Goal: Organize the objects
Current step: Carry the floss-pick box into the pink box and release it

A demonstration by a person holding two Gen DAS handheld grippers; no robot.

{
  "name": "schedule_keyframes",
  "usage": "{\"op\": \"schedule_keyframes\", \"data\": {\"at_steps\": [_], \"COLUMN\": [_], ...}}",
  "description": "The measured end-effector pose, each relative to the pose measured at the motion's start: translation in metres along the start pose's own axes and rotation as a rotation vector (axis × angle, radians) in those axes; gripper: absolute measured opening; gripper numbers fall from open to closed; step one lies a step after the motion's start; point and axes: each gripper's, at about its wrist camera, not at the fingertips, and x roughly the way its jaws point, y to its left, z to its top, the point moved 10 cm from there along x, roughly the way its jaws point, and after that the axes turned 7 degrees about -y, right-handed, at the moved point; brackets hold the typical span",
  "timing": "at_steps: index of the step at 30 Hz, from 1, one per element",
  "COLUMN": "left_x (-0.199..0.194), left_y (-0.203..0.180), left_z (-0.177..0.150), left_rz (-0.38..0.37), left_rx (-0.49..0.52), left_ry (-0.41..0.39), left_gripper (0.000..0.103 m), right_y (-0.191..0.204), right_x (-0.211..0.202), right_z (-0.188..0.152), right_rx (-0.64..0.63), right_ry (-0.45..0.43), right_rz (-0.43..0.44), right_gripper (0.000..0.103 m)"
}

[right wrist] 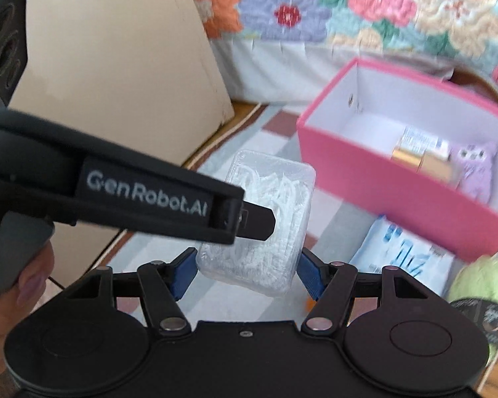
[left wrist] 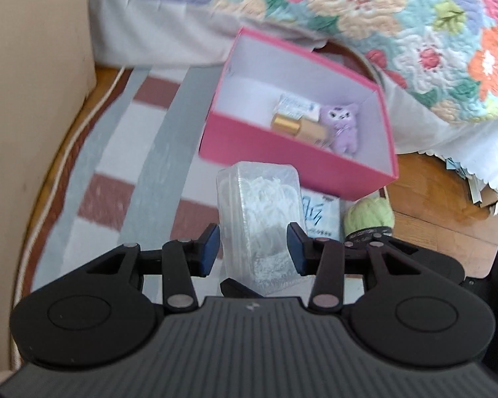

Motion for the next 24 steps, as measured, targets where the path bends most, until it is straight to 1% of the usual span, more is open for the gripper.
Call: {"op": "schedule_keyframes", "data": {"at_steps": [4,7,10,12,14,18,24], "left_x": [-0.010,-0.011,-0.004,0.005,0.020,0.062,0.131], "left_y": [-0.016,-0.027,-0.036,-0.040,-0.040,-0.039,-0.036], "left_z": [0.027,0.050,0.076,0.093,0.111,0.140,0.159], "left_rz": [-0.024,-0.041,-0.045,-0.040,-0.032,-0.016,0.029], "left_rx": [0.039,0.069,0.089,0.097,0.086,0.083,0.129], "left_ry": [-0.017,-0.030,-0.045,-0.051,-0.045,-0.014,0.016], "left_gripper": [0.043,0.043,0.043,0.043,0.043,0.043,0.043], "right_y": [-0.006,-0.016,-0.029,-0.044,-0.061,-0.104,-0.157], "right_x": [-0.012,-0.011,-0.017,-0.013,-0.004,0.024,0.079], "right_z": [0.023,0.043,0.066,0.083,0.098,0.122,0.135], "right_rx": [-0.005,-0.019,-0.030,-0.034,-0.027,0.051,0.121], "right_ry": [-0.031,-0.065,-0.096,-0.114,-0.121,-0.108,-0.061], "right_rz": [-0.031,-0.053,-0.072,-0.075,-0.079,-0.064,-0.037], "right_gripper": [0.070,0.070,0.070,0.069,0.069,0.069,0.069]}}
